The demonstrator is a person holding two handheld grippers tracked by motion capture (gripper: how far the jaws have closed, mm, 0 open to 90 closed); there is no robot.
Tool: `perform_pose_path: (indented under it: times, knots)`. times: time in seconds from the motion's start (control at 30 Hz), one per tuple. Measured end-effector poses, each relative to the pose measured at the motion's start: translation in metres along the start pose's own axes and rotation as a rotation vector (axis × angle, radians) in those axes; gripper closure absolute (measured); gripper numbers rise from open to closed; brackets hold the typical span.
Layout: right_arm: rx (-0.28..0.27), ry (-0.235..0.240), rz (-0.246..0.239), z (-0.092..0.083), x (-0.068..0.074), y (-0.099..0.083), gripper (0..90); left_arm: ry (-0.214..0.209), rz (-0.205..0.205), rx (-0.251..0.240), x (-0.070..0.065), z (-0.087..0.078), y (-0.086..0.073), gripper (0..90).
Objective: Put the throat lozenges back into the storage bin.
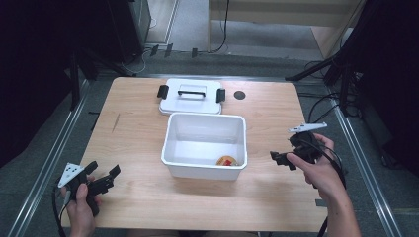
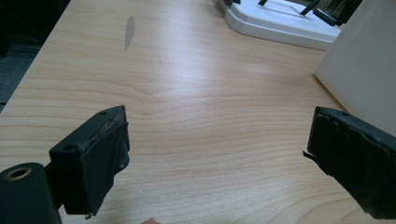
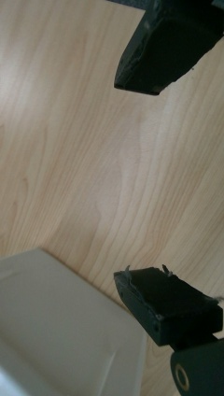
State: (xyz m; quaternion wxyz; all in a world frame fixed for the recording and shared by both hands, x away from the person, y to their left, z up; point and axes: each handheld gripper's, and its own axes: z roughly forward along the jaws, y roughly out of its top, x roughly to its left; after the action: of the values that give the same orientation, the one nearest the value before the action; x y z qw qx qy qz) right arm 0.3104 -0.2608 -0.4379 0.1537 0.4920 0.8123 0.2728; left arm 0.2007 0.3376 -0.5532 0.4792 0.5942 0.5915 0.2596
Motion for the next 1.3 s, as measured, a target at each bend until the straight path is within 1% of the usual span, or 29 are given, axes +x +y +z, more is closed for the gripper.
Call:
perform_pose_path:
  times: [0.03, 0.07, 0.13, 0.17, 0.2, 0.23, 0.27, 0.37, 0.4, 0.47, 0.5, 0.53, 0.63, 0.67, 0.7, 0.73, 0.8, 0.83, 0.87, 0.93, 1.0, 1.03, 1.07, 1.1, 1.2, 1.27, 1.3]
  knots:
    - [0.0, 0.0, 0.0, 0.0, 0.0, 0.0, 5.3, 0.0, 0.0, 0.0, 0.0, 0.0, 0.0, 6.4]
    - [-0.012, 0.003, 0.021, 0.007, -0.005, -0.015, 1.9, 0.0, -0.001, -0.001, 0.0, 0.0, 0.0, 6.4]
    - [-0.025, -0.016, 0.02, 0.012, -0.01, -0.03, 1.8, 0.003, -0.003, -0.002, 0.0, 0.0, 0.0, 6.4]
    - [-0.025, -0.016, 0.02, 0.012, -0.01, -0.03, 1.8, 0.003, -0.003, -0.002, 0.0, 0.0, 0.0, 6.4]
    - [-0.048, -0.037, 0.019, 0.016, -0.014, -0.045, 1.8, 0.005, 0.0, 0.0, 0.0, 0.0, 0.0, 6.4]
    - [-0.048, -0.037, 0.019, 0.016, -0.014, -0.045, 1.8, 0.005, 0.0, 0.0, 0.0, 0.0, 0.0, 6.4]
    - [-0.082, -0.037, 0.034, 0.018, -0.02, -0.06, 1.8, 0.005, 0.001, -0.001, 0.0, 0.0, 0.0, 6.4]
    - [-0.132, -0.05, 0.068, 0.021, -0.026, -0.081, 1.8, 0.009, 0.003, 0.0, 0.0, 0.0, 0.0, 6.4]
    - [-0.163, -0.05, 0.085, 0.023, -0.028, -0.091, 1.8, 0.009, 0.005, 0.001, -0.001, 0.001, 0.0, 6.4]
    - [-0.191, -0.047, 0.088, 0.026, -0.028, -0.105, 1.8, 0.012, 0.01, 0.004, -0.001, 0.001, 0.0, 6.4]
    - [-0.191, -0.047, 0.088, 0.026, -0.028, -0.105, 1.8, 0.012, 0.01, 0.004, -0.001, 0.001, 0.0, 6.4]
    - [-0.218, -0.057, 0.085, 0.028, -0.027, -0.118, 1.8, 0.015, 0.007, 0.001, -0.001, 0.001, 0.0, 6.4]
    - [-0.26, -0.05, 0.114, 0.029, -0.031, -0.134, 1.8, 0.018, 0.008, -0.004, -0.001, 0.0, 0.0, 6.4]
    - [-0.26, -0.05, 0.114, 0.029, -0.031, -0.134, 1.8, 0.018, 0.008, -0.004, -0.001, 0.0, 0.0, 6.4]
    - [-0.265, -0.048, 0.126, 0.029, -0.031, -0.137, 1.8, 0.019, 0.008, -0.002, -0.001, 0.0, 0.0, 6.4]
    - [-0.28, -0.041, 0.143, 0.028, -0.033, -0.14, 1.8, 0.016, 0.011, 0.004, -0.001, 0.001, 0.0, 6.4]
    - [-0.303, -0.038, 0.162, 0.025, -0.036, -0.147, 1.8, 0.014, 0.02, 0.009, -0.002, 0.002, 0.001, 6.4]
    - [-0.345, -0.014, 0.202, 0.021, -0.04, -0.153, 1.8, 0.016, 0.029, 0.015, -0.003, 0.003, 0.001, 6.4]
    - [-0.345, -0.014, 0.202, 0.021, -0.04, -0.153, 1.8, 0.016, 0.029, 0.015, -0.003, 0.003, 0.001, 6.4]
    - [-0.389, -0.012, 0.237, 0.015, -0.045, -0.161, 1.8, 0.016, 0.033, 0.015, -0.003, 0.003, 0.001, 6.4]
    - [-0.403, -0.024, 0.265, 0.013, -0.047, -0.164, 1.9, 0.013, 0.026, 0.013, -0.002, 0.003, 0.001, 6.4]
    - [-0.403, -0.024, 0.265, 0.013, -0.047, -0.164, 1.9, 0.013, 0.026, 0.013, -0.002, 0.003, 0.001, 6.4]
    - [-0.406, -0.027, 0.277, 0.012, -0.047, -0.166, 2.0, 0.014, 0.021, 0.009, -0.002, 0.003, 0.001, 6.4]
    - [-0.412, -0.024, 0.28, 0.012, -0.047, -0.167, 2.0, 0.014, 0.021, 0.008, -0.002, 0.003, 0.001, 6.4]
    - [-0.397, -0.031, 0.27, 0.014, -0.046, -0.165, 1.9, 0.011, 0.027, 0.011, -0.002, 0.003, 0.001, 6.4]
    - [-0.403, -0.026, 0.287, 0.014, -0.047, -0.165, 1.9, 0.011, 0.024, 0.012, -0.002, 0.004, 0.001, 6.4]
    - [-0.403, -0.026, 0.287, 0.014, -0.047, -0.165, 1.9, 0.011, 0.024, 0.012, -0.002, 0.004, 0.001, 6.4]
